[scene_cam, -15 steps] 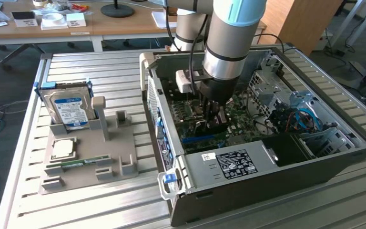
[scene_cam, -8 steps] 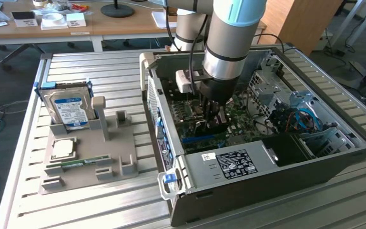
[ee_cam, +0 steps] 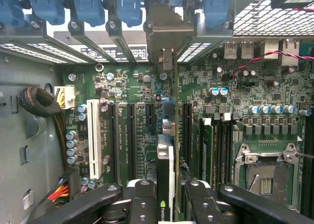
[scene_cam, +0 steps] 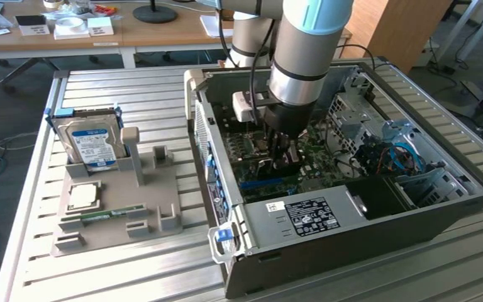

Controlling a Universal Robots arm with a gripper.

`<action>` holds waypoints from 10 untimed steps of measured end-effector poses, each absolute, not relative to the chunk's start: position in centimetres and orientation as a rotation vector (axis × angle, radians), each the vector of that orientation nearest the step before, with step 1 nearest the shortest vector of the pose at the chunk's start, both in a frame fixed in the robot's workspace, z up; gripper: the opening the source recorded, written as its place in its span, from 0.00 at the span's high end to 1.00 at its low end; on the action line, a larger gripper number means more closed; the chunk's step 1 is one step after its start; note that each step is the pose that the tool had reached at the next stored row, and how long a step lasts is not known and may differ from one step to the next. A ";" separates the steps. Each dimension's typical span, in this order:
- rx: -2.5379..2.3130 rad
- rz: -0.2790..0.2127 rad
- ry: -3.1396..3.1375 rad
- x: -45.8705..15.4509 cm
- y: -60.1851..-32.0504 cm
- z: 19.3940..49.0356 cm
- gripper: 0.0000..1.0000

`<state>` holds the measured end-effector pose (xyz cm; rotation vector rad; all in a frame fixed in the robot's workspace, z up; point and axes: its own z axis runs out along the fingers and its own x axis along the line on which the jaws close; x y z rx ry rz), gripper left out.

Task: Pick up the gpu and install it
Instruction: 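Insert the gpu into the slot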

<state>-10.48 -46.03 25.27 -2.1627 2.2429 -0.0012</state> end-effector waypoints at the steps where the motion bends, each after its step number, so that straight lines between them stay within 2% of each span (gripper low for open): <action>1: -2.162 -0.001 2.243 -10.5 -46.0 25.3 0.73; 10: -2.163 -0.001 2.243 -10.5 -46.0 25.1 0.73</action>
